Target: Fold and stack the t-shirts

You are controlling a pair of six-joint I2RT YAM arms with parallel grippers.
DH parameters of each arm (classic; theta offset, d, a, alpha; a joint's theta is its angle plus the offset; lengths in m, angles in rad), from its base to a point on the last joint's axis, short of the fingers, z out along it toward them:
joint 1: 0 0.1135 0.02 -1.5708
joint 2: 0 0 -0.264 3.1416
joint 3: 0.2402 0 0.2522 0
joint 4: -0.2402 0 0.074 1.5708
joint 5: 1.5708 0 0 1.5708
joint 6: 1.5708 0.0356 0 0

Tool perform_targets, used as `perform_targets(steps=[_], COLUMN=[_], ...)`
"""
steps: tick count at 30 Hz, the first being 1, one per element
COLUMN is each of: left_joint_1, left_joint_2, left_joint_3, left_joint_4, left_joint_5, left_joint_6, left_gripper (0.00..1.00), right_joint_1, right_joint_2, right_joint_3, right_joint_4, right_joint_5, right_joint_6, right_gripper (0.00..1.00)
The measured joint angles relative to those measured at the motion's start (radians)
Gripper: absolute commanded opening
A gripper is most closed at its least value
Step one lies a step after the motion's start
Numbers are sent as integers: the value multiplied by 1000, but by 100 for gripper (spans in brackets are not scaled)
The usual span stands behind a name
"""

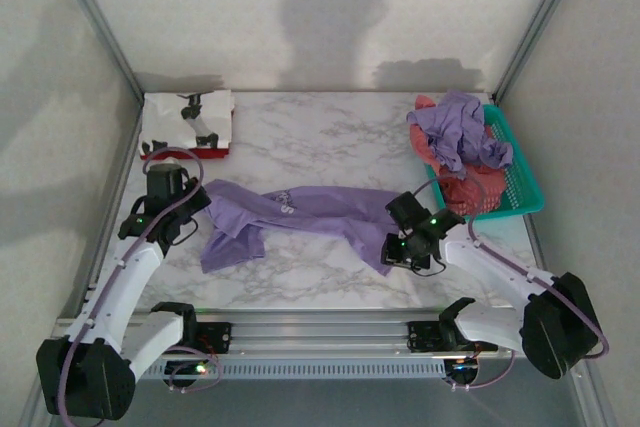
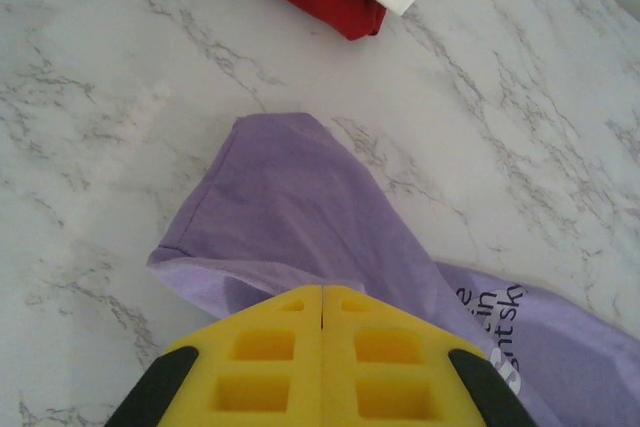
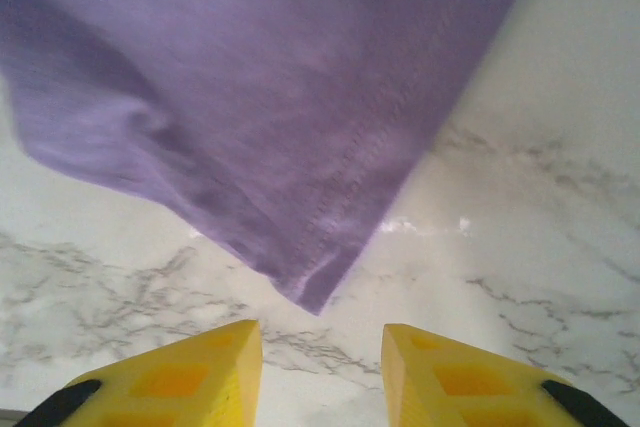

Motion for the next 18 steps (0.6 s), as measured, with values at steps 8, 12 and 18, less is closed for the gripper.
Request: perform_targets(steps=[8,12,18], left_joint_1=[0,4,4], left_joint_2=[0,0,1], left_joint_3=[-5,-5,-6], left_joint_4=[11,16,16], left_joint_5=[16,17,17], left_joint_6=[0,0,0], left_gripper=[0,0,0], right_joint_1=[51,91,114], right_joint_2=[60,104,181], right_joint_3=[-41,-41,-41], right_joint_4=[66,98,141], right_joint_5=[-24,-26,-3], right_joint_6=[47,60,66], right_gripper=[38,38,32])
